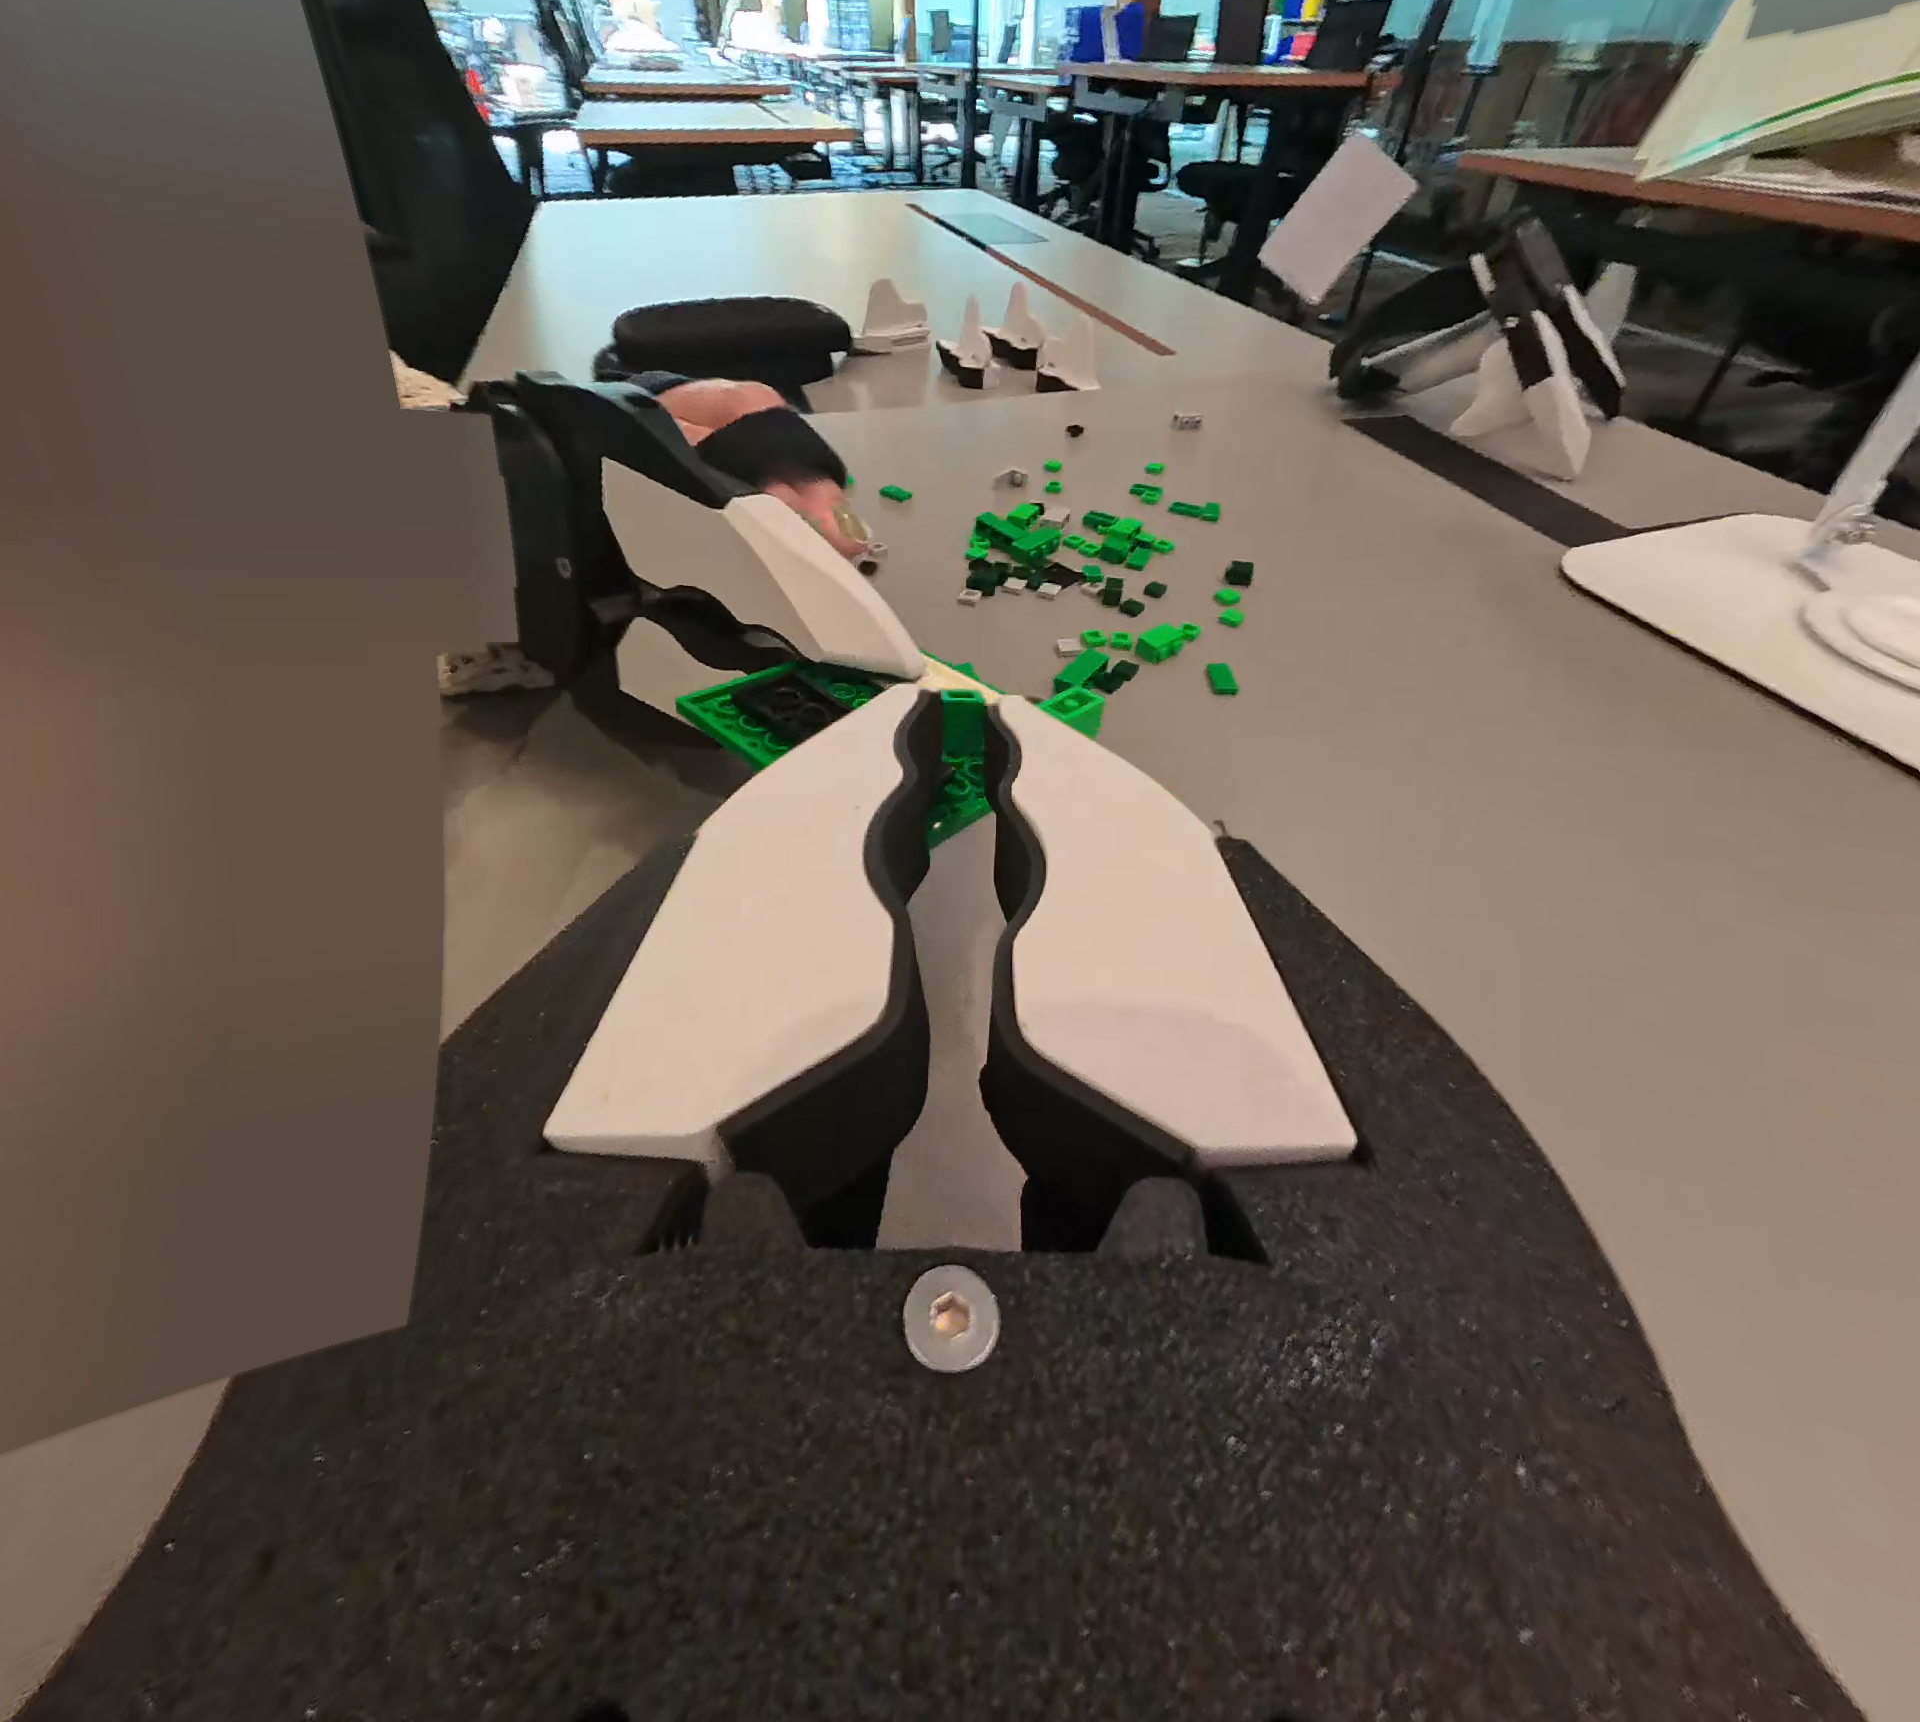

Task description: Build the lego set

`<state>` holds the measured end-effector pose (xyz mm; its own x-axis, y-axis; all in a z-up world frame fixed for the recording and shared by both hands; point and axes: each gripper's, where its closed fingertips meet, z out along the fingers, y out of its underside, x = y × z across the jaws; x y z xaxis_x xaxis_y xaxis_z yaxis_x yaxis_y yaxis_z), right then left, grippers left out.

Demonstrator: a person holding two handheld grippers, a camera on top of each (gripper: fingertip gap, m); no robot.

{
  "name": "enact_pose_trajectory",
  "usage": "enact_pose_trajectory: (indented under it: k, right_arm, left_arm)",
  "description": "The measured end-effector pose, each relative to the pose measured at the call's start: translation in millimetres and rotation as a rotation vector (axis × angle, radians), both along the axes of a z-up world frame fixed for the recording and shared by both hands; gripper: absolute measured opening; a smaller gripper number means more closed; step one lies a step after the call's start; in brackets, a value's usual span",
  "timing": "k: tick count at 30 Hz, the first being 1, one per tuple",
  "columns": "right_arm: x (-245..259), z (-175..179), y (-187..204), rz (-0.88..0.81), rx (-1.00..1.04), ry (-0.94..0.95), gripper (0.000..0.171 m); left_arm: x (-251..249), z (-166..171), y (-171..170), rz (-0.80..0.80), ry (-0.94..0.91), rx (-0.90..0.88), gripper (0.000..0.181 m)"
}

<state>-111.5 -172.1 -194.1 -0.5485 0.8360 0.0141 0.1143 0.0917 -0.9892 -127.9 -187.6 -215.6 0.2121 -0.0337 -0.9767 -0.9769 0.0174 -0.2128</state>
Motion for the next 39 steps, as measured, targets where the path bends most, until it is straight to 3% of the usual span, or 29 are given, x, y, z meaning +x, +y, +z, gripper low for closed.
enact_pose_trajectory:
  k: [11, 30, 39]
  right_arm:
    - [7.5, -4.0, -2.6, 0.068, 0.042, 0.042, 0.007]
    - [-21.7, -15.2, 18.0, -0.336, 0.19, -0.065, 0.007]
    - [-25.8, -20.2, 20.6, -0.389, 0.163, -0.096, 0.007]
  left_arm:
    - [7.7, 4.7, -7.3, -0.057, -0.005, 0.03, 0.008]
    - [-14.4, -3.4, -0.1, 0.145, 0.1, -0.009, 0.008]
    - [-17.4, -7.4, 1.2, 0.17, 0.11, -0.033, 0.008]
